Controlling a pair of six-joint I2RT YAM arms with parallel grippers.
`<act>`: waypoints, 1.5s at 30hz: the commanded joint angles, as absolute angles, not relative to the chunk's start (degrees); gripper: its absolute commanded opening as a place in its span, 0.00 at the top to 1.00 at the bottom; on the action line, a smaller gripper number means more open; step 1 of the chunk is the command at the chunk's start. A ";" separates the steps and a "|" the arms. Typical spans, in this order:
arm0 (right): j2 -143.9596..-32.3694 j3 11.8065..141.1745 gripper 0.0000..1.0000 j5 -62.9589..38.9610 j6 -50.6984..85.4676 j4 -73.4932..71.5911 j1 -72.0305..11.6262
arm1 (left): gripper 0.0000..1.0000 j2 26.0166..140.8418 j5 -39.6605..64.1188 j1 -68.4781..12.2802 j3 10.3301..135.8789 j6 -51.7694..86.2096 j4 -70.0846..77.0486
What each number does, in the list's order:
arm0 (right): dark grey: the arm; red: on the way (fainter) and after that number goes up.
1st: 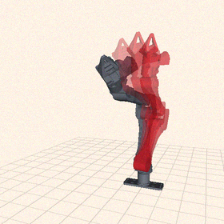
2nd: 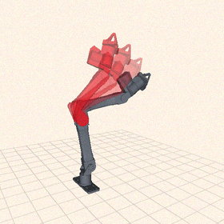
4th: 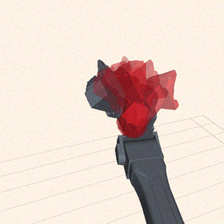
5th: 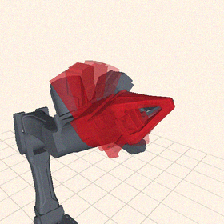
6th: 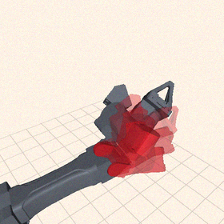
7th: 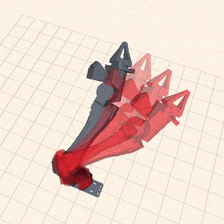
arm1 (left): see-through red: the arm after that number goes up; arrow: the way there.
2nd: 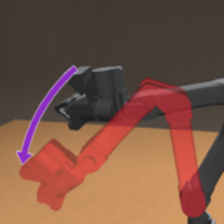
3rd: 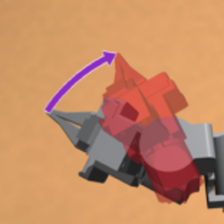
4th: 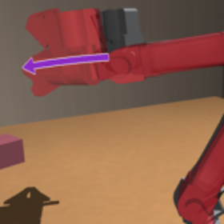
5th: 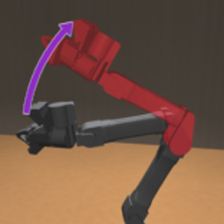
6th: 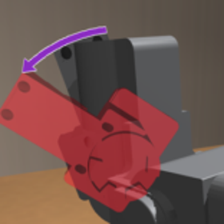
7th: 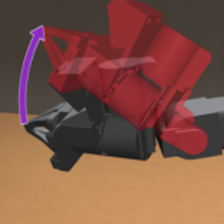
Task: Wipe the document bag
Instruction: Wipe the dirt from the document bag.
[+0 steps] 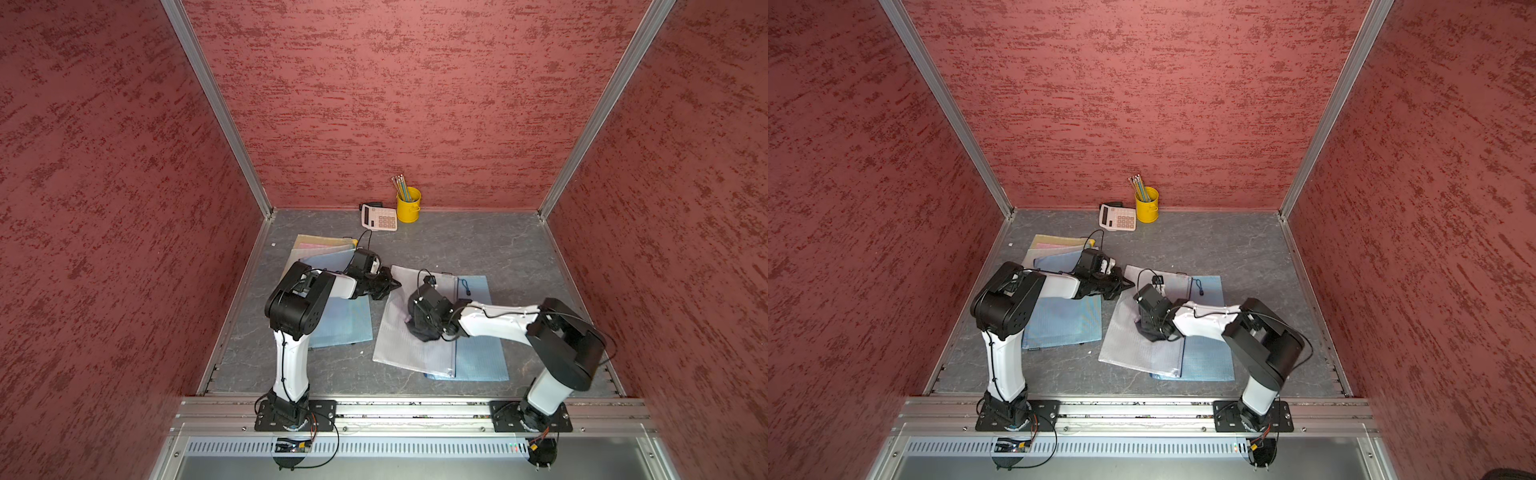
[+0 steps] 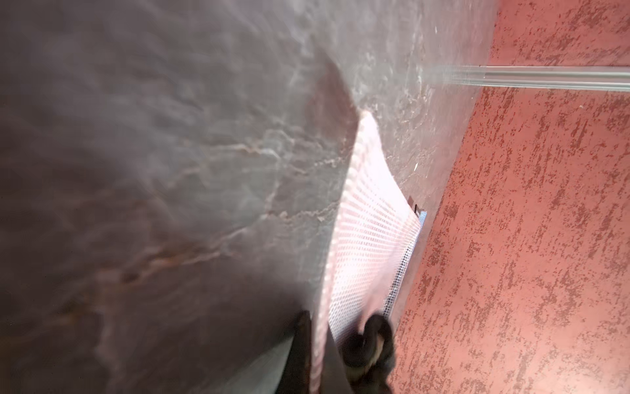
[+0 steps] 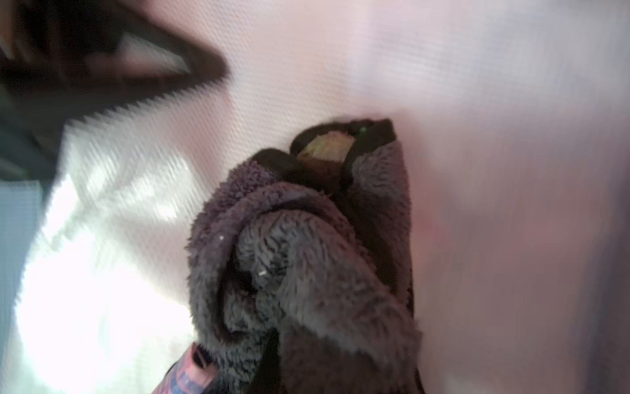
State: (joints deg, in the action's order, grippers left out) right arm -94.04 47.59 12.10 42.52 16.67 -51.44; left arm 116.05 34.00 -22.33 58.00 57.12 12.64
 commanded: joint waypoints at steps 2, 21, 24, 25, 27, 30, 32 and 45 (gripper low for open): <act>-87.38 44.87 1.00 10.72 52.96 46.07 -56.04 | 1.00 115.81 28.11 -19.25 58.66 57.87 17.53; -117.08 70.18 1.00 18.81 38.89 18.24 -44.56 | 1.00 117.16 28.58 -22.59 56.95 57.11 18.28; -113.52 60.86 1.00 19.15 44.38 20.35 -44.61 | 1.00 116.83 27.85 -22.50 56.95 57.43 17.87; -112.11 57.74 1.00 18.22 46.13 22.40 -44.49 | 1.00 116.71 27.69 -22.42 56.95 57.59 17.67; -108.63 52.06 1.00 15.80 49.30 26.59 -44.98 | 1.00 116.65 27.43 -22.18 56.91 57.79 17.70; -98.70 42.57 1.00 12.83 55.10 32.30 -48.14 | 1.00 116.52 27.31 -21.56 56.56 58.54 18.41; -91.27 38.54 1.00 10.66 58.19 36.84 -50.02 | 1.00 116.29 27.32 -21.29 56.24 58.91 18.70; -107.06 78.01 1.00 12.26 35.89 26.71 -45.79 | 1.00 117.21 27.32 -24.14 55.11 58.95 20.71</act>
State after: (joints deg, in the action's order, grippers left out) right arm -100.79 74.63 15.20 42.37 35.11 -45.45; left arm 116.16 28.58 -23.16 56.21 58.37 18.98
